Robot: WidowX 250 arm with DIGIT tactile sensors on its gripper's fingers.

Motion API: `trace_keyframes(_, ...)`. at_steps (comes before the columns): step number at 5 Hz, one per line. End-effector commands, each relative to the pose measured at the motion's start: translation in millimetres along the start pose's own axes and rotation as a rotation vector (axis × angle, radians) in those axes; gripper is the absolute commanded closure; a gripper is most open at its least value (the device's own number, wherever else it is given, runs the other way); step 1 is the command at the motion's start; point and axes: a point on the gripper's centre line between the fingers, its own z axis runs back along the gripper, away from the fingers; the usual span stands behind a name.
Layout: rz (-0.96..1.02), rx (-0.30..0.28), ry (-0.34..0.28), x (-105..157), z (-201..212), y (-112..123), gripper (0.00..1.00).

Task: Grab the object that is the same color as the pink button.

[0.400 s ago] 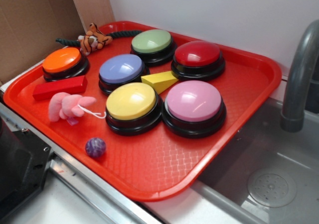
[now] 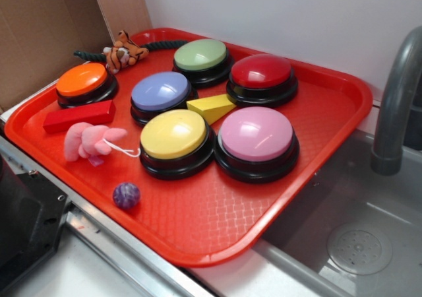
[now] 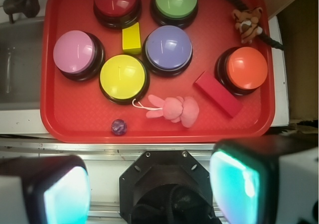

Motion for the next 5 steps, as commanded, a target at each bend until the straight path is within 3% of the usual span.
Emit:
trace_keyframes(1, 0.038, 0.062, 0.031, 27, -48, 7, 0.00)
trace_keyframes(3, -0.296, 0.064, -0.123, 38, -112, 28, 0.00)
trace_keyframes(4, -0.450, 0.023, -0.145, 43, -140, 31, 0.00)
trace_keyframes(5, -0.532, -0.056, -0.180, 40, -166, 38, 0.00)
